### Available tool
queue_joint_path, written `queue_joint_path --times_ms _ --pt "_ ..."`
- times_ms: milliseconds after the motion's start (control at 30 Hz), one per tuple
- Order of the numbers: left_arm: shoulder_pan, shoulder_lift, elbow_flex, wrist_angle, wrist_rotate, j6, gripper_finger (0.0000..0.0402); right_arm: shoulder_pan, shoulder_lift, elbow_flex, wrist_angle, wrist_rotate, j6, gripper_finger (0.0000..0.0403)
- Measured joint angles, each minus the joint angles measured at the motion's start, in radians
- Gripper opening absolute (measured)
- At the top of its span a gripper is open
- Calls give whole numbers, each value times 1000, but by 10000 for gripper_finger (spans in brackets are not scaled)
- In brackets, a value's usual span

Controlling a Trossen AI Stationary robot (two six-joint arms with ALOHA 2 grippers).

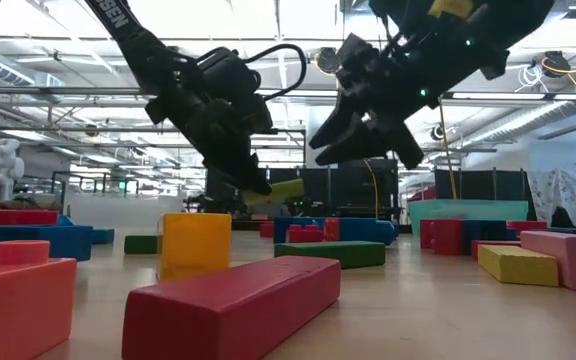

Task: Sort blocks by size
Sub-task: Put the green block into the blue bin

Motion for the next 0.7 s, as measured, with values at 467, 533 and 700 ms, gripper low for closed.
queue_joint_path --times_ms 467,533,700 --pt "2 -1 2 49 48 -44 108 0 158 82 78 47 -162 171" --pt "2 -1 2 49 48 -44 108 0 181 96 75 42 -183 171" --pt "2 -1 2 47 48 -46 108 0 209 128 77 53 -200 155"
